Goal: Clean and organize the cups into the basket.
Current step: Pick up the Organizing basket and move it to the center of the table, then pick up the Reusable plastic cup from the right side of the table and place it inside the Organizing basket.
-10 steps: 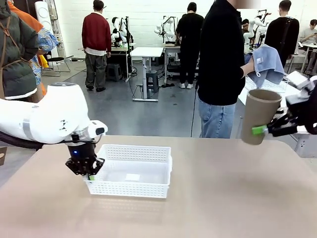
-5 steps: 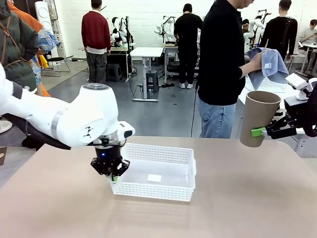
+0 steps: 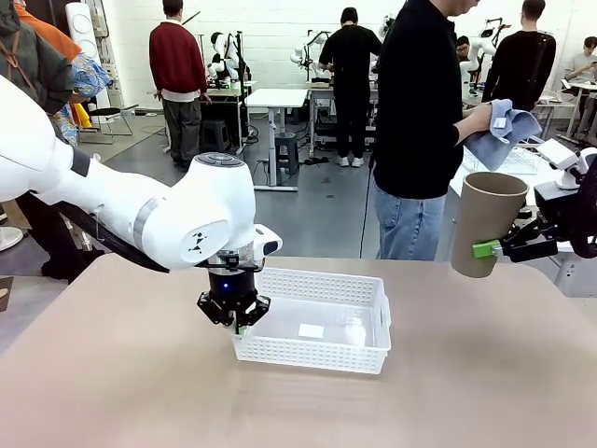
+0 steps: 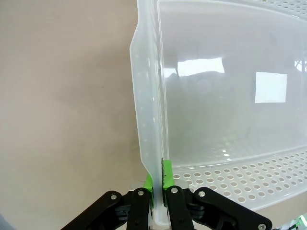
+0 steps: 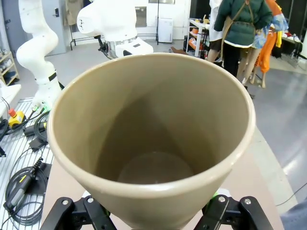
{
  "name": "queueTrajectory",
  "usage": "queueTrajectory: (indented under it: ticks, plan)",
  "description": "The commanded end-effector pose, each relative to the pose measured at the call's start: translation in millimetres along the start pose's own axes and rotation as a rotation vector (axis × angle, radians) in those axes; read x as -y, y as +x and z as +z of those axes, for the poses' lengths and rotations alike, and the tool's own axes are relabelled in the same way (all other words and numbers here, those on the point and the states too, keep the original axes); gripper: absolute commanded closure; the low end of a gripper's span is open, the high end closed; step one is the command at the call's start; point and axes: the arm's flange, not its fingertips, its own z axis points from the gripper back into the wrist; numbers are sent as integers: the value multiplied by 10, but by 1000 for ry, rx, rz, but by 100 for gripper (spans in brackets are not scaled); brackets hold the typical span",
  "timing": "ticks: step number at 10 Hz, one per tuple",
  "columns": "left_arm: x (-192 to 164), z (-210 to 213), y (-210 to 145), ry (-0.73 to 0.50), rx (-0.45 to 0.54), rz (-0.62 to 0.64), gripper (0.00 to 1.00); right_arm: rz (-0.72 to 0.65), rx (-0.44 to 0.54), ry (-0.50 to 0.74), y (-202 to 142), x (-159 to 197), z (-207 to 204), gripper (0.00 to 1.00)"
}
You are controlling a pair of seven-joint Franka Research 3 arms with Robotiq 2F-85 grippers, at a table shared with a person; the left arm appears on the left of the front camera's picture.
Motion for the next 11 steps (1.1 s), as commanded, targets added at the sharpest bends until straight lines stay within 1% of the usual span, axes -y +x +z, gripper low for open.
queueTrajectory:
  ticks: [1, 2, 3, 4, 5, 6, 7, 8, 9, 10, 11]
  plan:
    - [-69, 3, -37, 5, 8, -18, 100, 15, 2, -1, 20, 0, -3, 78]
    - [-69, 3, -37, 5, 8, -18, 100, 15, 2, -1, 20, 0, -3, 78]
    - [-69, 3, -37, 5, 8, -18, 100, 0, 0, 0, 1, 0, 0, 18]
    - [-69, 3, -37, 5, 8, -18, 100, 46, -141, 25, 271, -43, -89, 18]
    - [-69, 3, -37, 5, 8, -18, 100, 107, -251, 56, 615, -33, -182, 18]
    - [-69, 3, -37, 5, 8, -18, 100, 88, -347, 50, 983, 36, -263, 18]
    - [-69, 3, -37, 5, 8, -18, 100, 49, -495, 104, 1340, 99, -369, 18]
    - [-69, 3, -37, 5, 8, -18, 100, 41, -637, 96, 1571, 101, -546, 18]
    - [-69, 3, -37, 5, 8, -18, 100, 34, -787, 113, 1707, 74, -801, 18]
    - [-69, 3, -37, 5, 8, -18, 100, 7, -951, 154, 1751, 51, -1095, 18]
    - [-69, 3, -37, 5, 8, -18, 100, -28, -1061, 183, 1757, 51, -1415, 18]
